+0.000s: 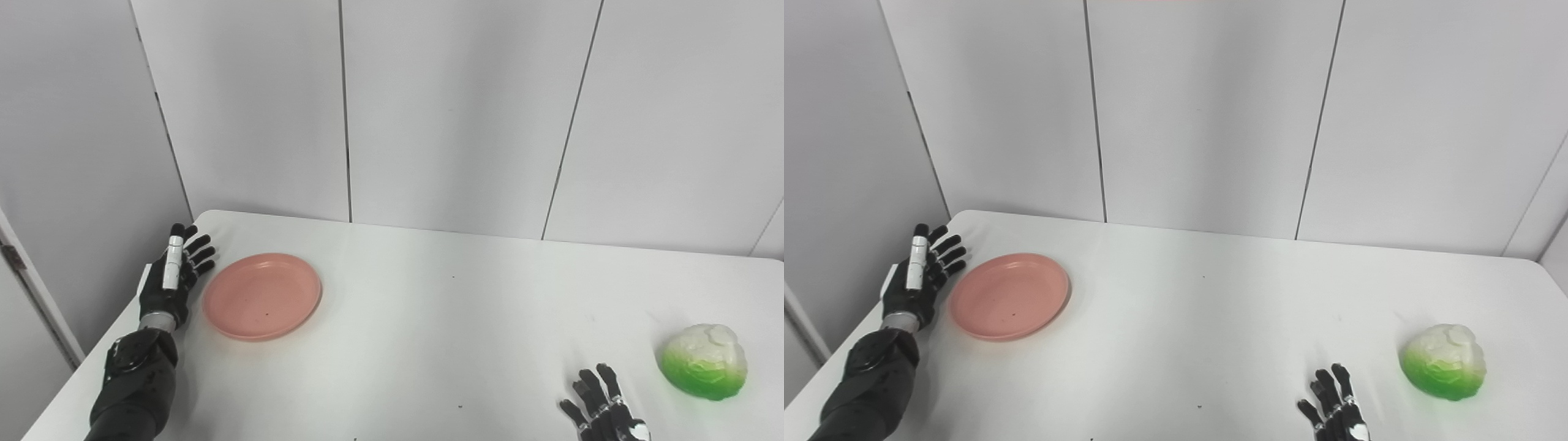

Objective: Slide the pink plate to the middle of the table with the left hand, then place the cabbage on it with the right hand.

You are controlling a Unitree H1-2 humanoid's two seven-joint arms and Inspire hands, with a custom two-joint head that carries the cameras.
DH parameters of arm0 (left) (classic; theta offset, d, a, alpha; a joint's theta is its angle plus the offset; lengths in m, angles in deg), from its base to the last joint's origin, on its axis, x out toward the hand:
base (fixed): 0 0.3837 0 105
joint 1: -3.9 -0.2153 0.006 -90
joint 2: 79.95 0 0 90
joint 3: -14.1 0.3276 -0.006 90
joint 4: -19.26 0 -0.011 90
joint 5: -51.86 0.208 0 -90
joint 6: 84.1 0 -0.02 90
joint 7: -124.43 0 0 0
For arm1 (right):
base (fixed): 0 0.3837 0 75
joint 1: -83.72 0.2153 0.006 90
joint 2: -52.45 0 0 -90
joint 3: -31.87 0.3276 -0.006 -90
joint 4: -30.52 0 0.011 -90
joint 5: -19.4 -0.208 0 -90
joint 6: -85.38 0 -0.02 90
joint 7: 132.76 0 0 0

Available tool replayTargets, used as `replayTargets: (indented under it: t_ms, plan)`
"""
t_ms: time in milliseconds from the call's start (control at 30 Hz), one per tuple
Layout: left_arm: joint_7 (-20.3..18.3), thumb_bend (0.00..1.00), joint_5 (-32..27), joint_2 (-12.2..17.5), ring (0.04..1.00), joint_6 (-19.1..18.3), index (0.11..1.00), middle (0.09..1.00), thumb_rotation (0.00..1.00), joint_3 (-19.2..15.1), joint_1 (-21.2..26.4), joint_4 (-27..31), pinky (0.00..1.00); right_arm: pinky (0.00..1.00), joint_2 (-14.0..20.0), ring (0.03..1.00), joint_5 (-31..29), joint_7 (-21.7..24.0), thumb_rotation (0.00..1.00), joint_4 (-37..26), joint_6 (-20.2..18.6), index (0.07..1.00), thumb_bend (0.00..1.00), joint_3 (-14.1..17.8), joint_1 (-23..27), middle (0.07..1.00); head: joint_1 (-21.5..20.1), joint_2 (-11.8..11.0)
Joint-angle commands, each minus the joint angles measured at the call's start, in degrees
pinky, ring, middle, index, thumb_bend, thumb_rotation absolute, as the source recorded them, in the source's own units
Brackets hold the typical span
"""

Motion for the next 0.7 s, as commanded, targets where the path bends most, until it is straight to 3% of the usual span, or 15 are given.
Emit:
replayTargets:
  t_ms: [0, 167, 400, 667]
  plan:
    - [0.0, 0.96, 0.6, 0.5, 0.842, 0.4, 0.815, 0.797, 0.83, 0.5, 1.1, -0.4, 0.82, 0.9, 2.7, 0.952, 0.0, 0.6, 1.0, 0.3, -3.2, 0.973, 0.84, -0.5, -6.6, 0.946, 0.0, 0.0]
    - [-0.5, 0.97, 1.3, 0.7, 0.849, 0.8, 0.835, 0.834, 0.84, 1.9, 0.5, -0.7, 0.86, 0.89, 2.5, 0.948, 0.0, 0.5, 1.0, -0.3, -3.5, 0.97, 0.83, -0.5, -6.8, 0.939, -0.1, 0.4]
    - [-1.6, 0.95, 1.8, 0.0, 0.825, 0.9, 0.803, 0.793, 0.84, 3.1, -0.1, 0.8, 0.8, 0.89, 2.2, 0.94, 0.3, 0.1, 1.0, -0.8, -4.2, 0.962, 0.84, -0.5, -6.8, 0.931, -0.3, 0.6]
    - [-2.0, 0.97, 2.5, -1.1, 0.828, 0.2, 0.819, 0.802, 0.84, 4.8, 0.0, 1.4, 0.8, 0.87, 1.9, 0.928, 0.7, 0.0, 1.0, -1.3, -4.5, 0.953, 0.85, -0.7, -6.9, 0.921, -0.9, 0.9]
